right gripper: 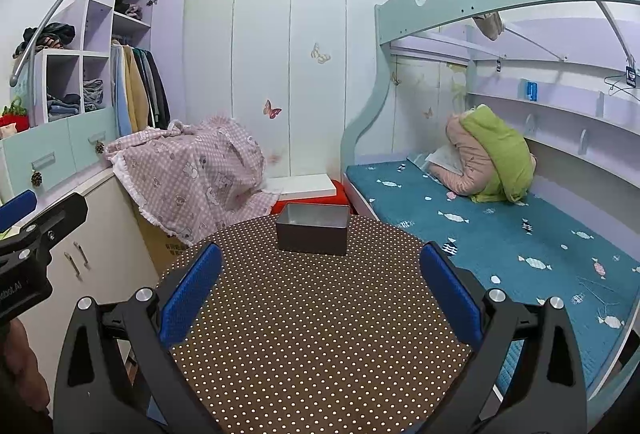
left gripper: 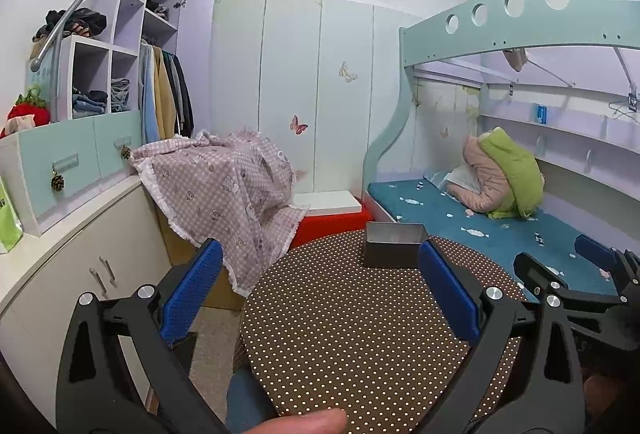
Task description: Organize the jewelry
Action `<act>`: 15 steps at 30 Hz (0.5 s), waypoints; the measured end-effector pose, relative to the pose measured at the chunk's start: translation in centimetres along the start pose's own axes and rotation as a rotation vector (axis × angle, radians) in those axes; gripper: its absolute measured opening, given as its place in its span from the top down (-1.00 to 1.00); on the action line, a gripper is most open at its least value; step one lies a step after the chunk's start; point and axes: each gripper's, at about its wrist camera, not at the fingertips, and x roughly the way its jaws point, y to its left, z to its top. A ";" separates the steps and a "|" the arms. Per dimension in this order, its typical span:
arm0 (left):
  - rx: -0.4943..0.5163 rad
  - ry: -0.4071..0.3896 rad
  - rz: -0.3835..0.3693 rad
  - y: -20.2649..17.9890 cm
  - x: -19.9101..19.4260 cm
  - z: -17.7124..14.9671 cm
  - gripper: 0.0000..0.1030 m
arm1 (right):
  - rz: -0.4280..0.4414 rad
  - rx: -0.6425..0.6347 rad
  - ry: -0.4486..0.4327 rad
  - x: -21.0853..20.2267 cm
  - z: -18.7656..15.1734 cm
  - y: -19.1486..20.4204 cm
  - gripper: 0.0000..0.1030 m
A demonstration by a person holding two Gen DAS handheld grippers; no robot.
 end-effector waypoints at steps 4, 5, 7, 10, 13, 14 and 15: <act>-0.004 0.002 -0.001 -0.1 -0.1 0.1 -0.90 | 0.001 0.000 -0.001 -0.1 0.0 0.1 -0.86; -0.004 0.001 0.000 -0.1 -0.1 0.1 -0.91 | 0.000 -0.002 -0.001 -0.2 0.0 0.1 -0.86; 0.000 0.002 0.002 0.0 0.0 0.1 -0.90 | 0.002 0.000 -0.001 -0.2 0.1 0.1 -0.86; -0.003 0.007 -0.002 0.0 0.1 0.3 -0.90 | 0.000 -0.001 -0.002 -0.2 0.0 0.1 -0.86; -0.002 0.008 -0.002 0.0 0.2 0.3 -0.90 | 0.002 -0.001 -0.001 -0.2 0.0 0.0 -0.86; -0.004 0.008 -0.001 0.0 0.2 0.3 -0.90 | 0.001 0.000 -0.002 -0.2 0.1 0.0 -0.86; -0.006 0.007 -0.001 -0.1 0.2 0.3 -0.90 | 0.001 -0.001 -0.002 -0.2 0.1 0.1 -0.86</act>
